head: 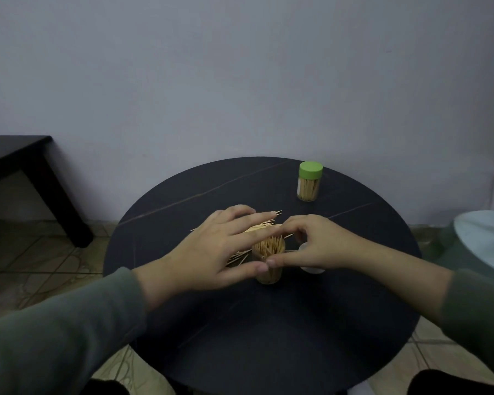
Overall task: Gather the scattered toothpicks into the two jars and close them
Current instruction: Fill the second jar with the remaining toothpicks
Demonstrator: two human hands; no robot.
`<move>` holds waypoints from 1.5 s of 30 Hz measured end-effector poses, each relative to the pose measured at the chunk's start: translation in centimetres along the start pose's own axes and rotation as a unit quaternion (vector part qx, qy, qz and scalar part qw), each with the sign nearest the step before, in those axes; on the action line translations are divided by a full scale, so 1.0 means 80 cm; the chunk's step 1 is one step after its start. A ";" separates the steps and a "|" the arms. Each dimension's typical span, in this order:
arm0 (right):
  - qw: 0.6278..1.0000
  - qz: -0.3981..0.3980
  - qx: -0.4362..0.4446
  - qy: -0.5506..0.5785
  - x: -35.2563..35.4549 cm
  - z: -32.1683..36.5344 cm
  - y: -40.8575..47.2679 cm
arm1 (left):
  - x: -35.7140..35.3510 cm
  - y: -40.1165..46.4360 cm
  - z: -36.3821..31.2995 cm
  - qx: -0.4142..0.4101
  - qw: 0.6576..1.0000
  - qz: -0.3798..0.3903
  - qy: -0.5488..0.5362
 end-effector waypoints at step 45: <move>0.964 0.040 -0.130 -0.229 0.002 -0.057 0.063 | -0.006 0.001 0.039 0.463 0.867 0.181 0.042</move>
Point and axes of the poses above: each hand's wrist, its own y-axis towards the middle knuckle, its own x-axis out of the back of the hand, z = x × y, the point moved 2 cm from there along y, towards the middle knuckle, and after that the axes turned 11 degrees about -y, right-handed, at the moved point
